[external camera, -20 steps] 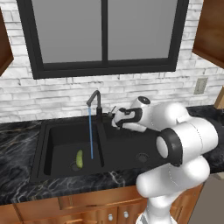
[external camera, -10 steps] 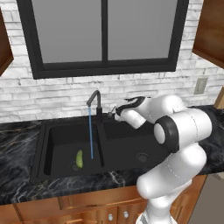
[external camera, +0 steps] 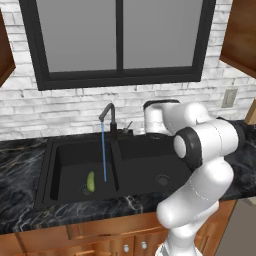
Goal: Turn on the sink faucet. Then move the cucumber from the counter to the sink. Turn off the sink. Move the vegetable from the sink to the pot next to the stove. Finally move the pot to the rear left burner.
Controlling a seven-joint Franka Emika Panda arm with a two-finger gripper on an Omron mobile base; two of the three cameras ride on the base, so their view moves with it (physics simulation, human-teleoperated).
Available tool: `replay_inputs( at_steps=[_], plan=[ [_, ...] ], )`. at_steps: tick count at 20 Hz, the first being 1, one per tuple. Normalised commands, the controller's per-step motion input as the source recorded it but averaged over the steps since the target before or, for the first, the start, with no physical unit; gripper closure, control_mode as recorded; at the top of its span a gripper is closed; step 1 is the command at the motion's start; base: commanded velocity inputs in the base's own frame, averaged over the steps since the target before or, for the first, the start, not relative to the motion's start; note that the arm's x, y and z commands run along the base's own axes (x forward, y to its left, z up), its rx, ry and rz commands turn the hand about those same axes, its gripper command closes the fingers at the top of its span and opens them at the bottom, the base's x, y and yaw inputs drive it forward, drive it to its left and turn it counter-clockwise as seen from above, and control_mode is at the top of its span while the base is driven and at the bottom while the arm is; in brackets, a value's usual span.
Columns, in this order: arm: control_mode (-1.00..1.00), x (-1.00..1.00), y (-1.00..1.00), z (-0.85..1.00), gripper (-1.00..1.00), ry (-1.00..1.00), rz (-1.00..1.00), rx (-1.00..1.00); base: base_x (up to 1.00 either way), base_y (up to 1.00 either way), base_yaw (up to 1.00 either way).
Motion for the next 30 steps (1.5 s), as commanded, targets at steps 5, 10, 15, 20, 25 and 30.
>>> replay_inputs(
  at_steps=[5,10,15,20,25,30],
  plan=[
    [-1.0,0.06,-0.04,-0.24,-1.0,-0.3,0.23,0.0,0.0,0.0,0.0],
    [-1.0,0.02,-0.17,-0.09,-1.0,-0.25,0.22,0.0,0.0,0.0,0.0],
    [-1.0,0.05,-0.35,0.05,-1.0,-0.19,0.12,0.0,0.0,0.0,0.0],
    [-1.0,0.11,-0.21,0.27,-1.0,-0.13,0.11,0.0,0.0,0.0,0.0],
    [-1.0,0.13,-0.02,0.3,-1.0,-0.04,0.1,0.0,0.0,0.0,0.0],
    [-1.0,0.25,0.0,0.08,-1.0,0.0,0.14,0.0,0.0,0.0,0.0]
  ],
)
